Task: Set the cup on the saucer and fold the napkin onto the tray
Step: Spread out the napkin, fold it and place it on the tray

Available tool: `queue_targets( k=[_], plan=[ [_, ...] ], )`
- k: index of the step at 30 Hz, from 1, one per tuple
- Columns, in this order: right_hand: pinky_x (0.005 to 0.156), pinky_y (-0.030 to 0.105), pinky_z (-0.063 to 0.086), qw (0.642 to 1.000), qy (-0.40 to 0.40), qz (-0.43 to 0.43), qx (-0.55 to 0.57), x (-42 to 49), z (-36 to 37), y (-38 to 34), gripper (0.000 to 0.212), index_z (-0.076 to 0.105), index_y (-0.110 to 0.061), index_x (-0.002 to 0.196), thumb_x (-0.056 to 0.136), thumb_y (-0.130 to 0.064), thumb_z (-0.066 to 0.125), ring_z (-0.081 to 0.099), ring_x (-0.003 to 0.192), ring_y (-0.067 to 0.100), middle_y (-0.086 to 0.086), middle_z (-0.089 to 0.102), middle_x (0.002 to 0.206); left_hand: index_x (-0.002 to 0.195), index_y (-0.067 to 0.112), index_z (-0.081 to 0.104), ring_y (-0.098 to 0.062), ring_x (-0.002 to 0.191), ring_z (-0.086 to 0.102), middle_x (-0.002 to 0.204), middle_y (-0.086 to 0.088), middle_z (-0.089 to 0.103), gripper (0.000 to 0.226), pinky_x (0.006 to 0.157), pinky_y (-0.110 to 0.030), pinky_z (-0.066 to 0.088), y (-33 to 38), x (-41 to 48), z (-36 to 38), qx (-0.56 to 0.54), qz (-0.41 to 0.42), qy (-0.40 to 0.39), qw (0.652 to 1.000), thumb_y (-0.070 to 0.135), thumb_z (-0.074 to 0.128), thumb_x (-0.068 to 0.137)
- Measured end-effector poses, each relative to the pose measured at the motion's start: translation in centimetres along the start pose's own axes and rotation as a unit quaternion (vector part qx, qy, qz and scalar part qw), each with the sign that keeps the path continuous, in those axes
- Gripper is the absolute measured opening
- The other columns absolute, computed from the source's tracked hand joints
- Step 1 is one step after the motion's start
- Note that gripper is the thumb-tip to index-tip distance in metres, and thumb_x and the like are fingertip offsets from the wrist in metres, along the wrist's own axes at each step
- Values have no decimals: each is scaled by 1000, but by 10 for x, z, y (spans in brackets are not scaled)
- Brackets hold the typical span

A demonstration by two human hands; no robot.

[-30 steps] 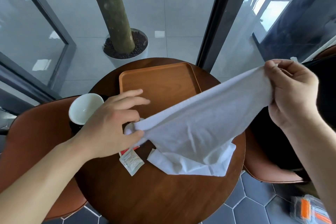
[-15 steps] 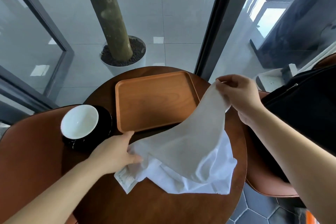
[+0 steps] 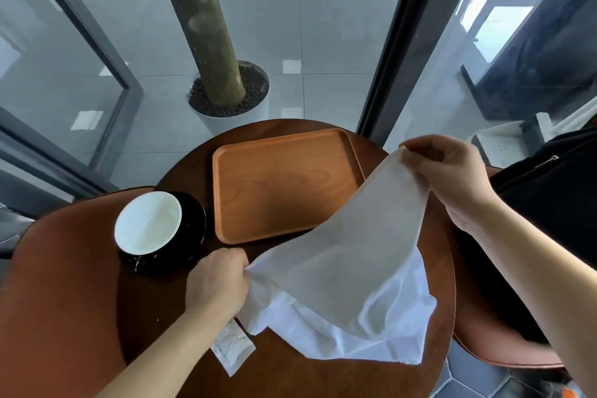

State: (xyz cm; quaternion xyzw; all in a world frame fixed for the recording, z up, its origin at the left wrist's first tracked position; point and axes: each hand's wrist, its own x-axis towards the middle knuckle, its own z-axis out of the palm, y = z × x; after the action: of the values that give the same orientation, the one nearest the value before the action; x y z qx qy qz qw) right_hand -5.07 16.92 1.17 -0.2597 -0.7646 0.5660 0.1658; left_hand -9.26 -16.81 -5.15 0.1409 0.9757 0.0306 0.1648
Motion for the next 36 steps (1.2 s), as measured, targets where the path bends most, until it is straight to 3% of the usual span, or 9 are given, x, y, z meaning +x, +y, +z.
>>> queue_targets(
  k=[7,11,14,16,21,24,27,32,36],
  plan=[
    [62,6,47,996,86,4,13,28,9,-3,31,75,-43,72,83,-14,72,67,75,-8,-21,75,77,85,24,65,-24,66,53,84,2,55,9,54,-32,42,-2,35,-56,-107,-7,201,974,16,63,88],
    [73,22,55,996,70,48,19,59,25,3,25,74,-38,88,90,-16,64,68,84,9,-14,74,85,106,19,66,-37,89,59,109,-11,60,15,69,-42,48,1,74,-78,-92,-37,224,970,17,59,93],
    [98,36,53,996,-24,84,-15,56,24,20,33,65,-33,122,94,-15,61,68,106,22,-3,73,112,122,20,63,-39,99,60,123,-13,55,31,73,-43,47,5,69,-70,-137,-71,216,964,19,64,91],
    [94,32,51,992,-31,90,-84,33,13,38,35,64,-32,127,94,-18,64,67,106,16,-7,73,112,118,21,66,-35,92,61,118,-9,56,29,71,-40,49,7,43,-50,-165,-56,199,964,18,64,89],
    [72,26,49,967,1,64,-245,-40,-19,83,17,74,-22,108,92,-22,69,64,81,9,-11,72,93,101,24,72,-12,74,60,93,10,59,18,62,-28,41,11,-41,4,-202,-18,124,971,19,74,83],
    [73,33,51,946,-15,68,-317,-65,-24,97,19,71,-11,103,93,-26,67,65,89,21,1,72,95,98,22,71,-16,78,63,90,8,61,15,62,-32,48,16,-66,24,-185,1,74,980,22,75,84],
    [62,36,45,927,-43,66,-366,-75,-18,101,22,61,-8,85,95,-28,63,59,76,24,6,62,85,104,18,69,-20,81,63,90,3,62,20,60,-29,44,22,-76,35,-132,33,53,989,28,72,87],
    [59,33,46,910,-43,96,-401,-72,-12,102,15,67,-12,85,93,-24,67,59,72,22,2,62,77,129,27,53,-12,104,56,107,6,56,38,78,-24,47,30,-80,40,-52,40,22,998,46,55,96],
    [49,27,40,942,-13,114,-315,-72,-15,97,18,68,-18,75,92,-22,69,60,63,14,-3,65,67,120,26,60,-10,96,59,101,10,63,25,70,-23,46,41,-74,41,-63,15,29,997,33,59,96]
  ],
)
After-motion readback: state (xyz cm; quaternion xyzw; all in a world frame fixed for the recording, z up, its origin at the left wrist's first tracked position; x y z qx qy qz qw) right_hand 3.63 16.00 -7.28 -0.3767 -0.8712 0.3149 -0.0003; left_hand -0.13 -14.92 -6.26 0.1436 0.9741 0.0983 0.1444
